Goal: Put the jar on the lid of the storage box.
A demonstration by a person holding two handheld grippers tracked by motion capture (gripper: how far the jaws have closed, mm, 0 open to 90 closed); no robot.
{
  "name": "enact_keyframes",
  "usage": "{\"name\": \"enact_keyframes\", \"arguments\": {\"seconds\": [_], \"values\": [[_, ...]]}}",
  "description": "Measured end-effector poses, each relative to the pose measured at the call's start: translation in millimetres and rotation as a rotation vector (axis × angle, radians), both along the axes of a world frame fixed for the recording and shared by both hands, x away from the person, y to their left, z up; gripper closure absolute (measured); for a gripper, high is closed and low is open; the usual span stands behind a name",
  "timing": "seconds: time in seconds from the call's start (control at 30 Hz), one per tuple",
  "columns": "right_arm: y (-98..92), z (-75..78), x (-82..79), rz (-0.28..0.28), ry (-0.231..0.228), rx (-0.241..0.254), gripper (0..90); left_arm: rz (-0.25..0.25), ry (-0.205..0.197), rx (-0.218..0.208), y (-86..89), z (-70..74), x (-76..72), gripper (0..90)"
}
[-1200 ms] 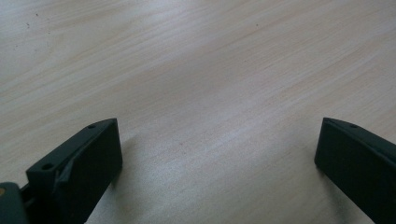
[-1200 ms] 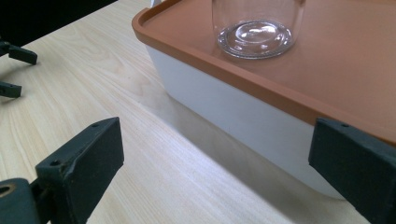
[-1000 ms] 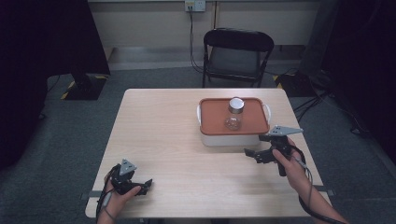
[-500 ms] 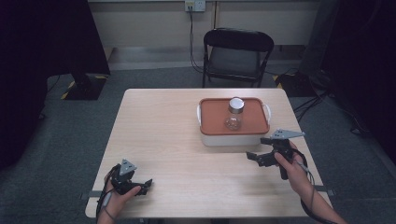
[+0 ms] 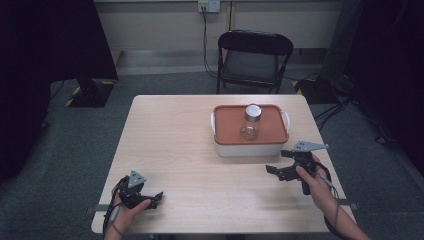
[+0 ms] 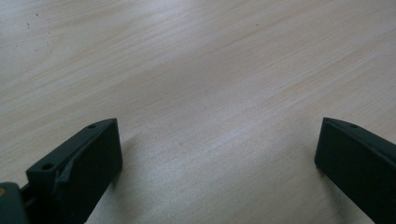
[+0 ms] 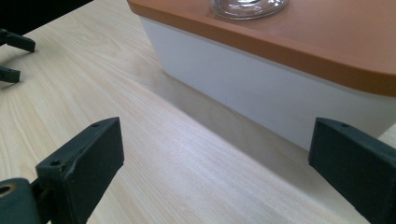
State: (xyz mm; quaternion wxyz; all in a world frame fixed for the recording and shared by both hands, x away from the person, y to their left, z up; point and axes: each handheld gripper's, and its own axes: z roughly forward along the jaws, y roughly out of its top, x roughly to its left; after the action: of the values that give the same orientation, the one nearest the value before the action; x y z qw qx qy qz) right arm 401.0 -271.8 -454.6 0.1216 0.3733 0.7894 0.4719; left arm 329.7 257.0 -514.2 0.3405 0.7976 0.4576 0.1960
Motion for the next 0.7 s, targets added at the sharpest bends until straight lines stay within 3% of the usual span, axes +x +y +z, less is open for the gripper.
{"name": "enact_keyframes", "arguments": {"seconds": [0.7], "values": [[-9.2,-6.9,-4.1,-0.01,0.008,-0.009,2.1,0.0,0.0,0.0,0.0,0.0,0.0,0.5]]}}
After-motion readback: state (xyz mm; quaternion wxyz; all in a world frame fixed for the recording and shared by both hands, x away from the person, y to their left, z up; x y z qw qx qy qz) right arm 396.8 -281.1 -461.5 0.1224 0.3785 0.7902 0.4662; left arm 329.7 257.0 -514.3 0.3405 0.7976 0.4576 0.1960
